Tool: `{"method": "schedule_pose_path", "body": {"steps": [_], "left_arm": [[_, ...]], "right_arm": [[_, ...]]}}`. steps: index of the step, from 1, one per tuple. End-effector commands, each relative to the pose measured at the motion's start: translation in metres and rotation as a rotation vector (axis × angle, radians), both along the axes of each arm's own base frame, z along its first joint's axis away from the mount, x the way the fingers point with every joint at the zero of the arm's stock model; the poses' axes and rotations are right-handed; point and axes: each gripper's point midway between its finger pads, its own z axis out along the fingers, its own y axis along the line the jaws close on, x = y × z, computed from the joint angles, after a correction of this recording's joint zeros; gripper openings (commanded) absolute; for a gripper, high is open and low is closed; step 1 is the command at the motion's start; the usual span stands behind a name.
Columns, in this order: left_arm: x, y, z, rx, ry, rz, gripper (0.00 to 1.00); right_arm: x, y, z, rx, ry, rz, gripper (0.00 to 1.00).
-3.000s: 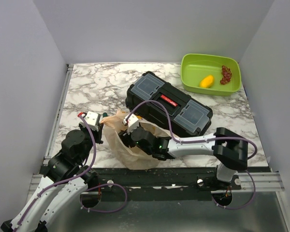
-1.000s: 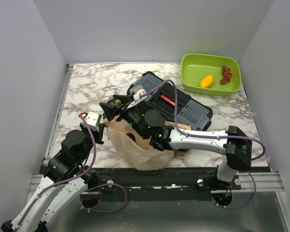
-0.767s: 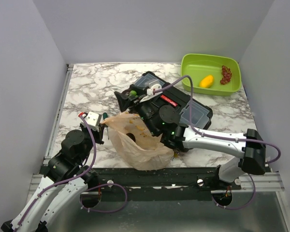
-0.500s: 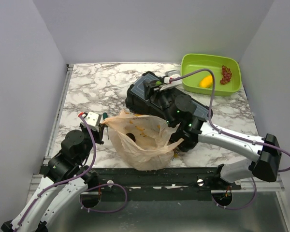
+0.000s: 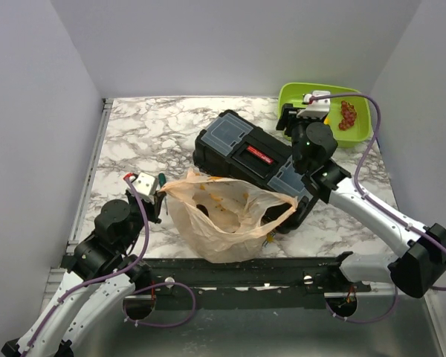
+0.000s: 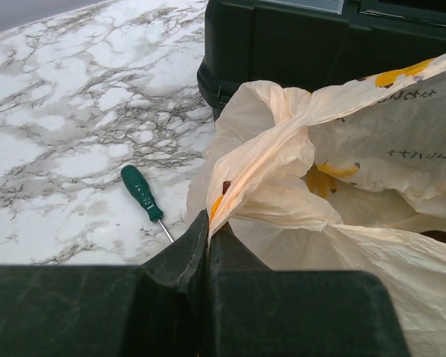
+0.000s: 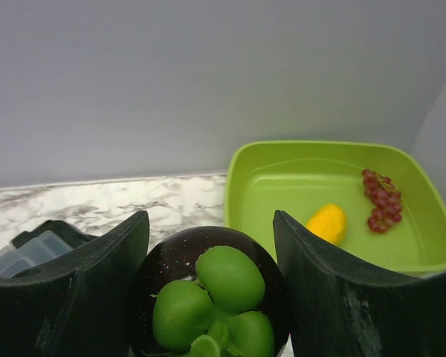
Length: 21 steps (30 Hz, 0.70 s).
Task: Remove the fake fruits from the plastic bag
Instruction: Place the fake fruit in the bin.
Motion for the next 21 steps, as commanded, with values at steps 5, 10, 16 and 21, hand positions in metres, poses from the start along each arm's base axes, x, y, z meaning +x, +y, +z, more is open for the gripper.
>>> {"method": "schedule_pose_path", "body": {"steps": [5,10,16,21], "left_arm": [[-0.002,-0.005,0.002,0.005,-0.004,-0.041,0.00],[-0.003,-0.008,0.002,0.007,0.000,-0.058,0.00],[-0.003,-0.009,0.001,0.008,0.000,-0.063,0.00],[-0.001,-0.007,0.001,0.011,0.002,-0.051,0.01]], "right_arm": [[0.060,-0.074,-0.066,0.015,0.155,-0.211,0.01],[0.108,-0.131,-0.113,0.072,0.260,-0.351,0.01],[0.157,-0.172,-0.178,0.099,0.444,-0.479,0.01],[0.170,-0.184,-0.218,0.111,0.561,-0.520,0.01]]}}
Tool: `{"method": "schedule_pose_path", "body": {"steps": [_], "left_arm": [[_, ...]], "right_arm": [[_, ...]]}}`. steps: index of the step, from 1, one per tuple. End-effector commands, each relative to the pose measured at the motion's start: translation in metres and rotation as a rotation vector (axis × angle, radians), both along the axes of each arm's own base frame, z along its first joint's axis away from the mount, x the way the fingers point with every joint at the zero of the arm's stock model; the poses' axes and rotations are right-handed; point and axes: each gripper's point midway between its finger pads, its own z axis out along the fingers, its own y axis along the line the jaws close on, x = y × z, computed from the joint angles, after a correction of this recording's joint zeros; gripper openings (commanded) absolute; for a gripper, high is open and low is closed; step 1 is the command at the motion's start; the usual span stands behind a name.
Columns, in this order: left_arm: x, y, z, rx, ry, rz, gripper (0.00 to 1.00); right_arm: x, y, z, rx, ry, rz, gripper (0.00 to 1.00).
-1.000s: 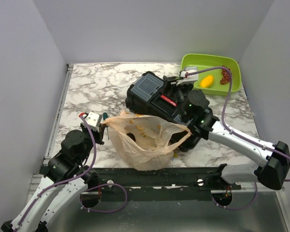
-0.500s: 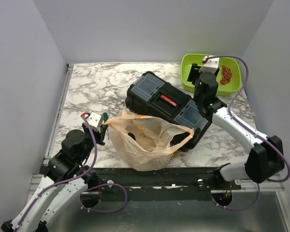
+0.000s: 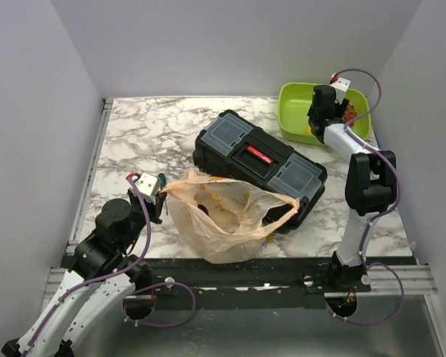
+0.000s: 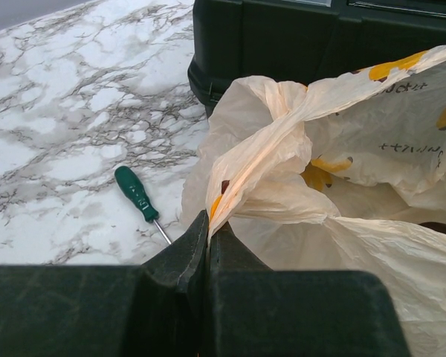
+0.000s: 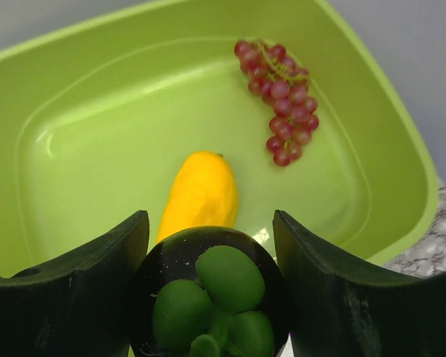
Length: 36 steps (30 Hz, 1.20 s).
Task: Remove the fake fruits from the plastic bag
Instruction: Place the fake fruit in the bin.
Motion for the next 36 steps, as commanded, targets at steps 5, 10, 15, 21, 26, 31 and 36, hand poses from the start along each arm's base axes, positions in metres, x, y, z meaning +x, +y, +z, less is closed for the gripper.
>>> {"method": "schedule_pose_path", "body": {"steps": [5,10,15,21,26,31,36], "left_arm": [[0.000,-0.002,0.002,0.000,-0.006,-0.010,0.02],[0.001,-0.003,0.001,0.005,0.003,-0.015,0.01],[0.001,-0.002,0.000,0.007,-0.001,-0.010,0.00],[0.002,-0.001,0.001,0.007,-0.006,-0.001,0.00],[0.002,-0.001,0.002,0.002,-0.012,-0.003,0.00],[0.002,-0.001,0.003,-0.006,-0.016,-0.002,0.00],[0.002,-0.001,0.004,-0.011,-0.017,-0.002,0.00]], "right_arm": [[0.002,0.001,-0.068,0.134,0.171,0.029,0.01],[0.007,0.003,-0.090,0.151,0.216,0.054,0.01],[0.017,0.004,-0.100,0.134,0.250,0.075,0.13],[0.014,0.007,-0.104,0.138,0.273,0.094,0.51],[0.011,0.007,-0.086,0.133,0.253,0.099,0.68],[0.004,0.005,-0.056,0.123,0.211,0.097,0.75],[-0.006,0.004,-0.031,0.122,0.183,0.104,0.78]]}}
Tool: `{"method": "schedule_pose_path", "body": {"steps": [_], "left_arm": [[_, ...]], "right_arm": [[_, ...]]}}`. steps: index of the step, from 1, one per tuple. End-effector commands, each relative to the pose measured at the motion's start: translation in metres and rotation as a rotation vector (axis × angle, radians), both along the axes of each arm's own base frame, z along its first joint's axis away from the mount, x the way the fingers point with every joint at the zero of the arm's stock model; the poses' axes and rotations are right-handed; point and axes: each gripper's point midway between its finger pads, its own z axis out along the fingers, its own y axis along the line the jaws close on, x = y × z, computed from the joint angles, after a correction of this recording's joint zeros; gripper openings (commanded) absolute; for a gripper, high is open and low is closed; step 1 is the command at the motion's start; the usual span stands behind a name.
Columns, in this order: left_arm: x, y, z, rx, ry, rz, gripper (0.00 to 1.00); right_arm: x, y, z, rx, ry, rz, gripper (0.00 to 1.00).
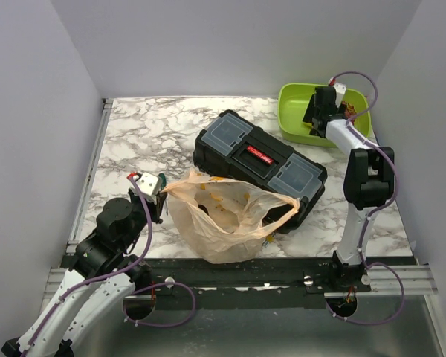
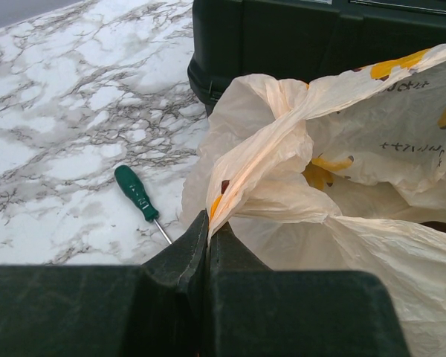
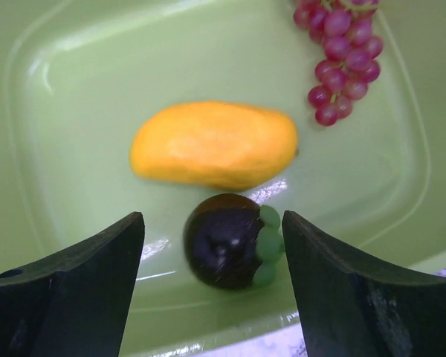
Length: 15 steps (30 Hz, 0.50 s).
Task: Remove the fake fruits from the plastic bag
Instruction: Place the fake fruit in the bin.
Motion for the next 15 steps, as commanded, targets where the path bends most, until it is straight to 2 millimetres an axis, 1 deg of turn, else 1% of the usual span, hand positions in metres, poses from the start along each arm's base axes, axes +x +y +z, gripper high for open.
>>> {"method": "schedule_pose_path", "body": {"steps": [1,4,6,8,9,12,15], "left_arm": [[0.000,0.000,0.005,-0.019,-0.024,-0.001,0.00],[0.000,0.001,0.006,-0.023,-0.027,0.004,0.00],[0.000,0.000,0.006,-0.025,-0.027,-0.001,0.00],[0.001,0.000,0.007,-0.026,-0.027,0.002,0.00],[0.001,0.000,0.006,-0.026,-0.026,0.005,0.00],[0.001,0.002,0.007,-0.029,-0.027,0.017,0.00],[0.001,0.003,0.007,-0.030,-0.029,0.025,0.00]], "right_arm": [[-0.013,-0.001,0.040,0.001,-0.045,0.011,0.78],[-0.023,0.003,0.053,0.035,-0.059,0.019,0.77],[-0.032,0.012,0.063,0.079,-0.078,0.046,0.77],[-0.043,0.024,0.073,0.142,-0.105,0.094,0.76],[-0.050,0.032,0.081,0.176,-0.126,0.127,0.75],[-0.072,0.054,0.094,0.277,-0.175,0.209,0.75],[-0.095,0.069,0.108,0.333,-0.215,0.262,0.74]]}}
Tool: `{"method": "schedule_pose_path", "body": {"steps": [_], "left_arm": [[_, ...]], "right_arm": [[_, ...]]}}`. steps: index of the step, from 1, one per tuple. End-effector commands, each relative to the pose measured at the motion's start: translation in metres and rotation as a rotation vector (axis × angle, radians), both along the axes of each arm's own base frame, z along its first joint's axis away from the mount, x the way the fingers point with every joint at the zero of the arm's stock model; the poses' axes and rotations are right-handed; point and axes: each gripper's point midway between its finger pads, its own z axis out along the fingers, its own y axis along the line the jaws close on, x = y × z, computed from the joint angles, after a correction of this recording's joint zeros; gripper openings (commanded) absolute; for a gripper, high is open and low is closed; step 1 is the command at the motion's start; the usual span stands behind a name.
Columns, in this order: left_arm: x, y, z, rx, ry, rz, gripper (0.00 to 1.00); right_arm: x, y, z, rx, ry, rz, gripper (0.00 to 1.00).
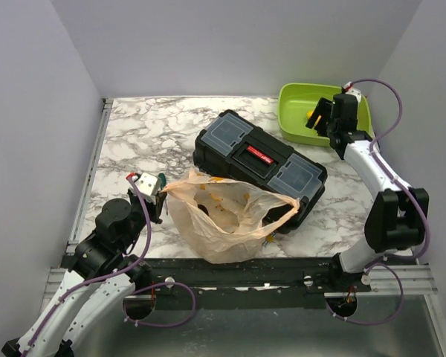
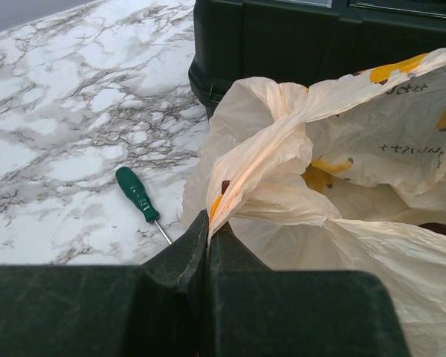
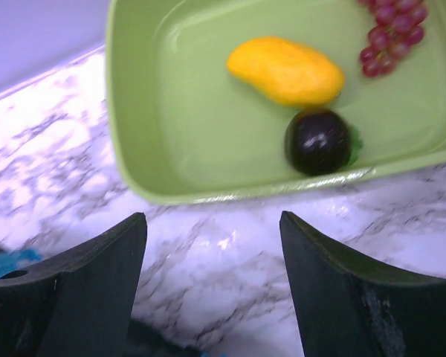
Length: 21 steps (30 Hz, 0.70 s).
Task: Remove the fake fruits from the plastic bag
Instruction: Place the fake fruit in the bin, then take out the fake fruit from the plastic bag.
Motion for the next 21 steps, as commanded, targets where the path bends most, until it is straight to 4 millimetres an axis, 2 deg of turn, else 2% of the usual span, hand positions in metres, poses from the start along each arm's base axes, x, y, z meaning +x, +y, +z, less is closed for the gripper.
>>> {"method": "schedule_pose_path", "body": {"steps": [1,7,11,17,21], "left_arm": [[0.002,0.003,0.005,-0.024,-0.022,0.024,0.00],[0.003,0.003,0.004,-0.026,-0.019,0.031,0.00],[0.003,0.004,0.005,-0.025,-0.020,0.033,0.00],[0.003,0.004,0.004,-0.023,-0.020,0.035,0.00],[0.003,0.004,0.004,-0.022,-0.019,0.036,0.00]], "right_arm": [[-0.027,0.038,0.029,0.144,-0.085,0.132,0.74],[-0.058,0.053,0.067,0.129,-0.120,0.182,0.73],[-0.080,0.076,0.093,0.120,-0.141,0.263,0.73],[-0.122,0.137,0.132,0.063,-0.187,0.433,0.73],[-0.159,0.198,0.147,0.082,-0.204,0.693,0.72]]}}
